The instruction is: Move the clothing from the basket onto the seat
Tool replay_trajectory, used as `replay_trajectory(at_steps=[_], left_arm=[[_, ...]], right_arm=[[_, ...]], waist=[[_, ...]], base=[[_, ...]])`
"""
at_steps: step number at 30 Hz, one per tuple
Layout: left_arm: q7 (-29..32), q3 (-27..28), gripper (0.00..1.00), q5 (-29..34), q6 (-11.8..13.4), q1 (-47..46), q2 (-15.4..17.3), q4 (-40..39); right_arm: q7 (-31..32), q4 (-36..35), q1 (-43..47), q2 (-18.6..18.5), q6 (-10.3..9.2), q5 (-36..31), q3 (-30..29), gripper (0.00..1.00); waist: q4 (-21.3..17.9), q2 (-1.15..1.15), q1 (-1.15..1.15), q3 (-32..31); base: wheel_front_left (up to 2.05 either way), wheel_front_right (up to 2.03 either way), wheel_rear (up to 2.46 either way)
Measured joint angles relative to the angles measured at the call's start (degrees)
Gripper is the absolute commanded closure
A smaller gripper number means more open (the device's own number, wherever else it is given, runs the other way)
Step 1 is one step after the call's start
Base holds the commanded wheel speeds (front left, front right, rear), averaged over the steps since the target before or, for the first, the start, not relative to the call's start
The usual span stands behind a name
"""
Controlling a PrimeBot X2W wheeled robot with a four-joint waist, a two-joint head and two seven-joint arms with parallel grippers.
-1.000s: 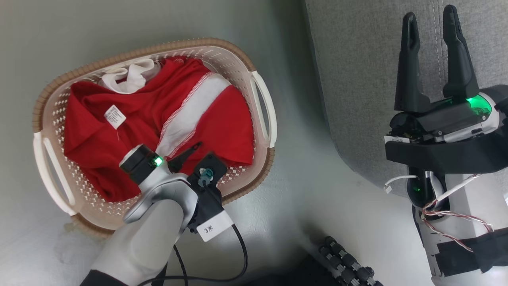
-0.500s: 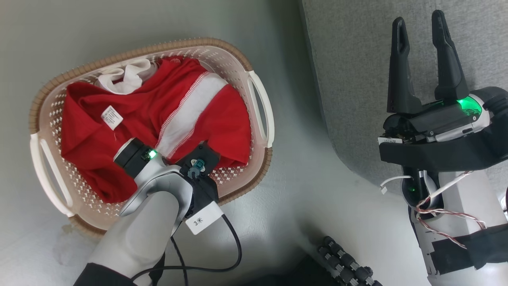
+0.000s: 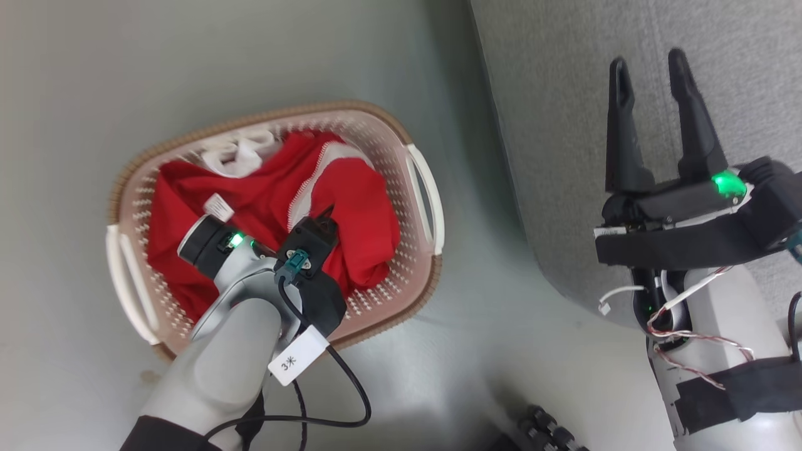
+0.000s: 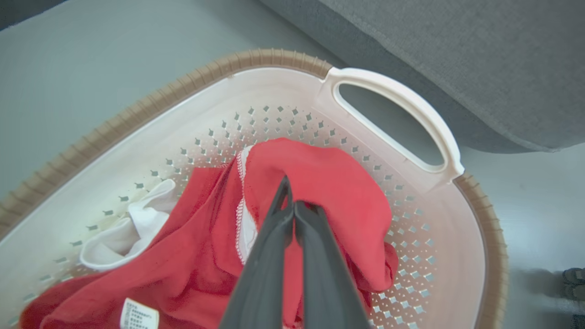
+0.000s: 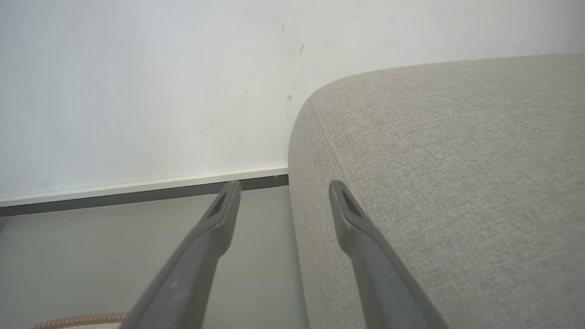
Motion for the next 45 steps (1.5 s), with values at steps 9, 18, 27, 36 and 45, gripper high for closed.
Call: replay_trajectory(at_steps=[9, 18, 27, 36, 45], left_arm=[[-1.05, -2.59, 1.00, -6.42, 1.00, 0.56, -0.07, -4.64], [-1.55, -4.97, 1.00, -11.04, 1.09, 0.57, -0.29, -8.66], [-1.59, -3.47, 1.00, -13.13, 1.48, 0.42, -0.49, -9.06], [-1.60, -1.24, 1.00, -14.10, 0.91, 0.07, -0.37, -9.56], [-1.60, -0.63, 1.00, -16.33, -0.03, 0.15, 0.46, -10.84]], right_arm=[[0.01, 4.16, 2.29, -0.54, 0.31, -1.18, -0.55, 0.00], [0.01, 7.75, 4.98, -1.30, 0.47, -1.68, -1.67, 0.00], [0.01, 10.25, 7.61, -1.51, 0.47, -1.97, -3.01, 0.00], [0.01, 12.22, 10.44, -1.26, 0.47, -3.21, -2.88, 0.00], [0.01, 14.29, 13.40, -1.01, 0.57, -4.19, -1.44, 0.00]], waist=[[2.40, 0.00, 0.00, -5.48], [5.54, 0.00, 0.00, -11.98], [8.43, 0.00, 0.00, -18.76], [10.69, -0.01, 0.00, -25.74], [12.33, -0.01, 0.00, -32.65]], base=[[0.00, 0.00, 0.00], [0.00, 0.00, 0.00], [0.00, 0.00, 0.00], [0.00, 0.00, 0.00], [0.00, 0.00, 0.00]])
